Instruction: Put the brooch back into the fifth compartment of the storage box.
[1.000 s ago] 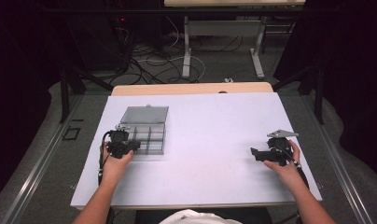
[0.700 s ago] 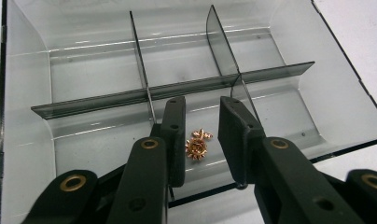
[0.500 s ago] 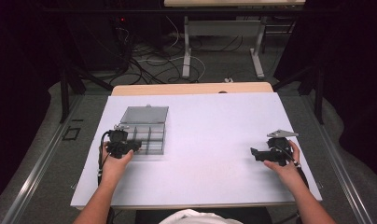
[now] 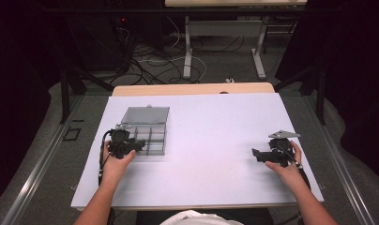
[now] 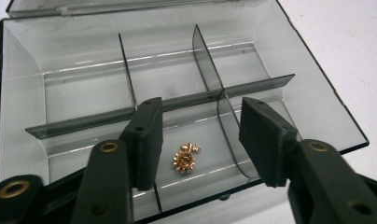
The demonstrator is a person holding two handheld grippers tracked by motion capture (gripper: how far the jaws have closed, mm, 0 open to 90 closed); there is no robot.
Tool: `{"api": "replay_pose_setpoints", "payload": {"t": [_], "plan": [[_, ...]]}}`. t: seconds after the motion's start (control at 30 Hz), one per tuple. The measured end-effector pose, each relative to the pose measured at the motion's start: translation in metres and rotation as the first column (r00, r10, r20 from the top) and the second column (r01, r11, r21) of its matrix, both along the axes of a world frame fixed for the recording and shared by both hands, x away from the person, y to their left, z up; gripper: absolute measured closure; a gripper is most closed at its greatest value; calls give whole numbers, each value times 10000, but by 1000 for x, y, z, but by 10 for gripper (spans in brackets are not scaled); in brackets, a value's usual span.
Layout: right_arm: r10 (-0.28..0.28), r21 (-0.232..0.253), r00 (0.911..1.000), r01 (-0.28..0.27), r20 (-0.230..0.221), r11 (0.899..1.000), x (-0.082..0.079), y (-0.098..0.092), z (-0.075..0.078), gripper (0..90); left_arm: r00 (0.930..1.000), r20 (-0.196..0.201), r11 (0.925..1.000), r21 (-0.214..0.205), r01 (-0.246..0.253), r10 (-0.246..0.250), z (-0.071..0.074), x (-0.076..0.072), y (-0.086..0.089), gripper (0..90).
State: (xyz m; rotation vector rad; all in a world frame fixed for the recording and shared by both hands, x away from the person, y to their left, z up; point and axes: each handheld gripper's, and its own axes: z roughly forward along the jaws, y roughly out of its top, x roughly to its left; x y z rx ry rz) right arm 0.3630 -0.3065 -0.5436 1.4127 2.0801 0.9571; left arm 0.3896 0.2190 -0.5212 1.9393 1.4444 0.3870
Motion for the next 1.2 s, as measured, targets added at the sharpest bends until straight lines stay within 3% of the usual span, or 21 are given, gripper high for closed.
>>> {"api": "replay_pose_setpoints", "payload": {"t": [0.33, 0.57, 0.6, 0.93, 1.0, 1.07, 1.2], "plan": [[37, -26, 10000, -37, 58, 10000, -1, 1, 1, 102, 9982, 552, 9997, 127, 229, -235, 4, -4, -2, 393], [1, -21, 9999, -1, 113, 10000, -2, 1, 2, 102, 9944, 847, 9978, -141, 640, -626, 13, -8, -1, 344], [-8, -20, 10000, 8, 97, 10000, -2, 2, 2, 103, 9929, 1005, 9978, -151, 648, -630, 14, -8, -1, 341], [-34, -31, 9999, 35, 111, 10000, -3, 2, 3, 103, 9898, 1280, 9971, -337, 681, -633, 30, -17, 2, 293], [-37, -22, 9999, 37, 113, 10000, -4, 2, 3, 102, 9898, 1334, 9958, -697, 590, -493, 30, -19, 1, 240], [-44, -28, 9999, 45, 126, 10000, -4, 2, 3, 103, 9882, 1372, 9951, -611, 771, -682, 31, -22, 2, 194], [-51, -8, 9999, 52, 115, 10000, -4, 3, 3, 102, 9849, 1627, 9949, -710, 722, -598, 30, -27, 3, 155]]}}
